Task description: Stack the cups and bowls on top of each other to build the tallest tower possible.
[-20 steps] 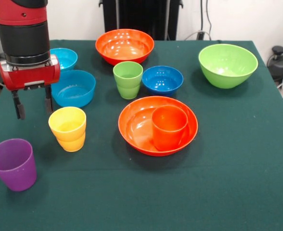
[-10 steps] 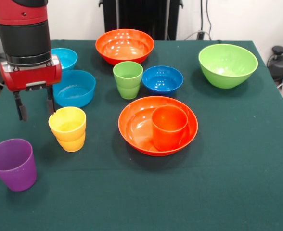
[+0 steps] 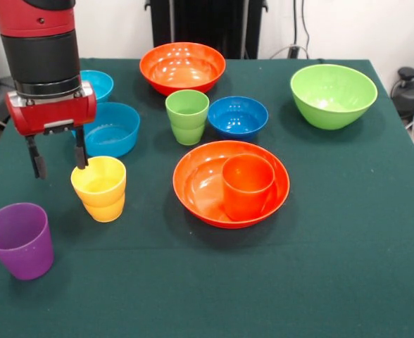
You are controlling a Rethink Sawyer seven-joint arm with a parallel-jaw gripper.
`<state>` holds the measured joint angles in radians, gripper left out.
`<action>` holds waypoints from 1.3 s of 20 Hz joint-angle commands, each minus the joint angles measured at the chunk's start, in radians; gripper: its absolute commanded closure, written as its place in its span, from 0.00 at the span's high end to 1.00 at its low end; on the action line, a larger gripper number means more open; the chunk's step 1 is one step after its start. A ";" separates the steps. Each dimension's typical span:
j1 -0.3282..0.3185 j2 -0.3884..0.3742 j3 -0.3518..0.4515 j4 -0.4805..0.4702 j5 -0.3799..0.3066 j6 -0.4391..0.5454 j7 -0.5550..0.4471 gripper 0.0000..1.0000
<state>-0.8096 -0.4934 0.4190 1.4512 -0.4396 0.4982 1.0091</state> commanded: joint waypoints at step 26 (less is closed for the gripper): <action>-0.032 0.088 0.088 0.072 -0.027 -0.004 0.005 1.00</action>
<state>-0.8390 -0.4710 0.4520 1.4808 -0.4396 0.4982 1.0091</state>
